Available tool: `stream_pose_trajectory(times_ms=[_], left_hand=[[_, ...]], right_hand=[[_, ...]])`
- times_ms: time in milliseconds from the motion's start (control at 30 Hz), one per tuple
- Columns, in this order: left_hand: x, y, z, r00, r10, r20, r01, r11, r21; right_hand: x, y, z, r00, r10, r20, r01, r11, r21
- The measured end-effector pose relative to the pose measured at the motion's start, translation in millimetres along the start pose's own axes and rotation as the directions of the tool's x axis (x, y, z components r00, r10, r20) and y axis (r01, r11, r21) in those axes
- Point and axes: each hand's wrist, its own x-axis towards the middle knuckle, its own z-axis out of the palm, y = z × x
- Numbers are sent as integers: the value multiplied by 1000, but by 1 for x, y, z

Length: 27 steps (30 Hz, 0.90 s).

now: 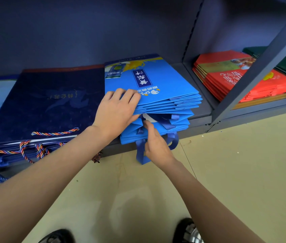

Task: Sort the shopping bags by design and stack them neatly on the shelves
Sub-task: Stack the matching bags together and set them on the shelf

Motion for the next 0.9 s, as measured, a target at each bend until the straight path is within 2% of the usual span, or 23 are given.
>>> stream_pose_trajectory(times_ms=[100,233,300,433,633,733,833,900], left_hand=[[0,-1,0,1000,7,-1,-7,1000,6],[0,0,0,1000,11,15,-11,1000,14],[-1,0,1,1000,16,15,-17,1000,17],[-4,2,1,1000,19,23,-19,1000,-3],[-11,9,8,999,33,32,-33,999,6],[-12,9,10,999,34,20,-34,999,7],[-12,9,11,999,39,7,-39,999,21],[-12,9,12,999,39,3,-39,999,20]], right_hand=[[-1,5,-6,995,-99,24,100,993,-68],[-1,18,-1,972,-235,19,227,913,-339],[-6,27,4,968,-249,10,225,857,-464],[-4,27,9,982,-184,-54,123,821,-557],[-8,21,-2,984,-175,-36,138,873,-469],[-31,37,-15,965,-214,-152,145,916,-374],[-38,52,-25,959,-185,-215,77,899,-431],[-34,54,-26,976,-148,-159,52,871,-489]])
